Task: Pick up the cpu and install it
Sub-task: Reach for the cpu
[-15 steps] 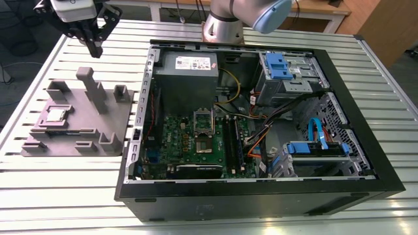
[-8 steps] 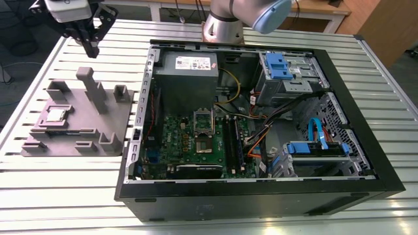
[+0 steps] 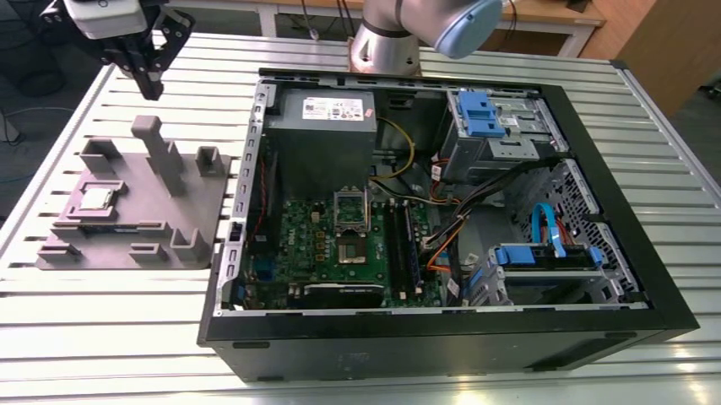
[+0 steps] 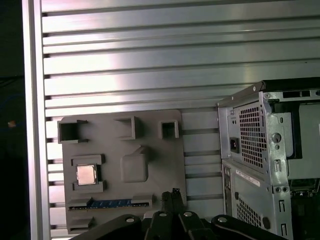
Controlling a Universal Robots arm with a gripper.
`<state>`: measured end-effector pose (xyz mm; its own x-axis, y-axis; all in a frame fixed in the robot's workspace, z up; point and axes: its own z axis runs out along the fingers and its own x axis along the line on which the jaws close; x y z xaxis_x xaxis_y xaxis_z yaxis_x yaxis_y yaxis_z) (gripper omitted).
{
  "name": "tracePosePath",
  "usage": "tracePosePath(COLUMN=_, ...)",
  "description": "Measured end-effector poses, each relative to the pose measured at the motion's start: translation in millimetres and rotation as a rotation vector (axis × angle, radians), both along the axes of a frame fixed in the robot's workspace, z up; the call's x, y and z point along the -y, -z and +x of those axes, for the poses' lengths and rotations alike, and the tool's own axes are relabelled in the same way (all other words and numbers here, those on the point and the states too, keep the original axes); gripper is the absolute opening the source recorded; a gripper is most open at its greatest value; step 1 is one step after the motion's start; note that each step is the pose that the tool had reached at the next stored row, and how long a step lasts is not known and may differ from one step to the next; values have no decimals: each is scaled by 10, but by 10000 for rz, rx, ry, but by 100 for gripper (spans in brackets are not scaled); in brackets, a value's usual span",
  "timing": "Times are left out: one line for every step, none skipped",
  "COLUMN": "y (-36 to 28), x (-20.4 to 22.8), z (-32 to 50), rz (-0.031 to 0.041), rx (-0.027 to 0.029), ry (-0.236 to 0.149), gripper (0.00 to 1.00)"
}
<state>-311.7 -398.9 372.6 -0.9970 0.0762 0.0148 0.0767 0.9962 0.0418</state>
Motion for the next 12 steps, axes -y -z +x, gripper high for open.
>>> tracePosePath(y=1, x=0, z=-11, rz=0, rx=-1, ry=1, gripper=10)
tracePosePath(y=1, x=0, z=-24, rz=0, rx=-3, ry=1, gripper=10)
tracePosePath(y=1, x=0, z=-37, rz=-1, rx=-4, ry=1, gripper=10)
tracePosePath(y=2, x=0, z=-51, rz=0, rx=-5, ry=1, gripper=10)
tracePosePath(y=3, x=0, z=-66, rz=0, rx=-6, ry=1, gripper=10)
tracePosePath(y=3, x=0, z=-83, rz=-1, rx=-8, ry=1, gripper=10)
tracePosePath(y=4, x=0, z=-101, rz=0, rx=-9, ry=1, gripper=10)
tracePosePath(y=4, x=0, z=-119, rz=-1, rx=-10, ry=1, gripper=10)
tracePosePath(y=5, x=0, z=-136, rz=0, rx=-11, ry=1, gripper=10)
tracePosePath(y=5, x=0, z=-152, rz=0, rx=-13, ry=1, gripper=10)
tracePosePath(y=6, x=0, z=-166, rz=0, rx=-14, ry=0, gripper=10)
tracePosePath(y=6, x=0, z=-179, rz=-1, rx=-17, ry=1, gripper=10)
